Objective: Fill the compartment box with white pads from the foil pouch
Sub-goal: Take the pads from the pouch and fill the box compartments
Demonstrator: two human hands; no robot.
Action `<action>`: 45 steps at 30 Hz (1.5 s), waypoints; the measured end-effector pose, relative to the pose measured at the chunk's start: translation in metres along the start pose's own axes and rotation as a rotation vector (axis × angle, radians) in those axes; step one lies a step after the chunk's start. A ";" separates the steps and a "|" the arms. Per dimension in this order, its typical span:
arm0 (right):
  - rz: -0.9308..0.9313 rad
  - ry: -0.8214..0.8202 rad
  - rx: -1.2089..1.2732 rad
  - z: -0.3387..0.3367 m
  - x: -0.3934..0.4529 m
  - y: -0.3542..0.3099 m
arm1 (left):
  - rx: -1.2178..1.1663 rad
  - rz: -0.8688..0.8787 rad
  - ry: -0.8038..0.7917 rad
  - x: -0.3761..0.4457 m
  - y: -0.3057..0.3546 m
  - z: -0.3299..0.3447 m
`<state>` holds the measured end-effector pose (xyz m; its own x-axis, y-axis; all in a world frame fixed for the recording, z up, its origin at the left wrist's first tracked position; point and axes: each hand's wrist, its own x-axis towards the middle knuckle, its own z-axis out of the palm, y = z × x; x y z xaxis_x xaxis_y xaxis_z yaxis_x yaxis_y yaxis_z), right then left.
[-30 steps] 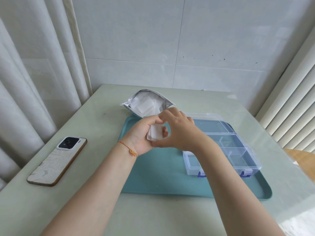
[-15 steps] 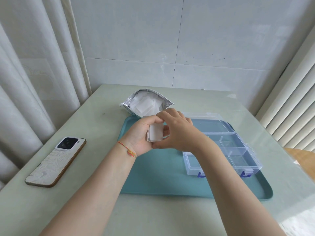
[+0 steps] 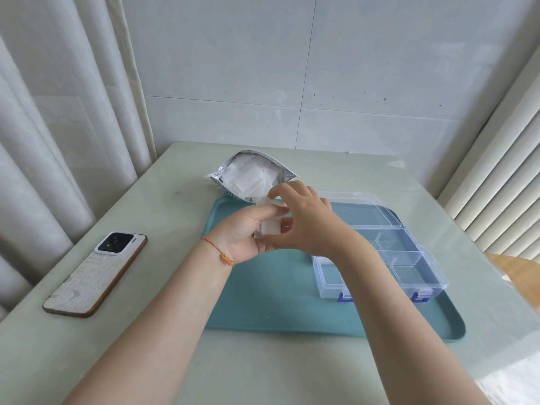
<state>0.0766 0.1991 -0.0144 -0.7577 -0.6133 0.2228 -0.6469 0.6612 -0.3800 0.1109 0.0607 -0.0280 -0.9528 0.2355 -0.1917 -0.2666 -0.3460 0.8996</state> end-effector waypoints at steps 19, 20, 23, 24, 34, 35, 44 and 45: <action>0.042 -0.133 0.191 -0.010 -0.004 0.007 | 0.035 -0.003 0.190 0.002 -0.001 0.000; 0.065 -0.141 0.280 -0.015 -0.004 0.010 | 0.069 0.017 0.202 0.002 -0.001 -0.001; 0.110 -0.024 0.516 -0.022 -0.002 0.014 | 0.163 0.091 0.190 0.001 0.000 -0.001; 0.123 0.013 0.590 -0.022 -0.001 0.013 | 0.217 0.096 0.185 -0.001 0.001 0.001; 0.111 0.088 0.661 -0.008 0.002 0.002 | 0.460 0.255 0.045 -0.007 0.002 0.016; 0.108 0.093 0.665 -0.008 0.002 0.002 | 0.454 0.255 0.039 -0.007 0.002 0.016; -0.037 -0.067 0.311 -0.003 -0.002 0.000 | 0.133 0.125 0.220 0.001 0.002 0.006; -0.043 -0.052 0.262 0.000 -0.002 -0.002 | 0.104 0.114 0.217 0.001 0.002 0.007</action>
<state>0.0799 0.1988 -0.0141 -0.7202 -0.6642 0.2004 -0.6292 0.5036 -0.5920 0.1108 0.0662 -0.0233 -0.9877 -0.0043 -0.1562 -0.1497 -0.2609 0.9537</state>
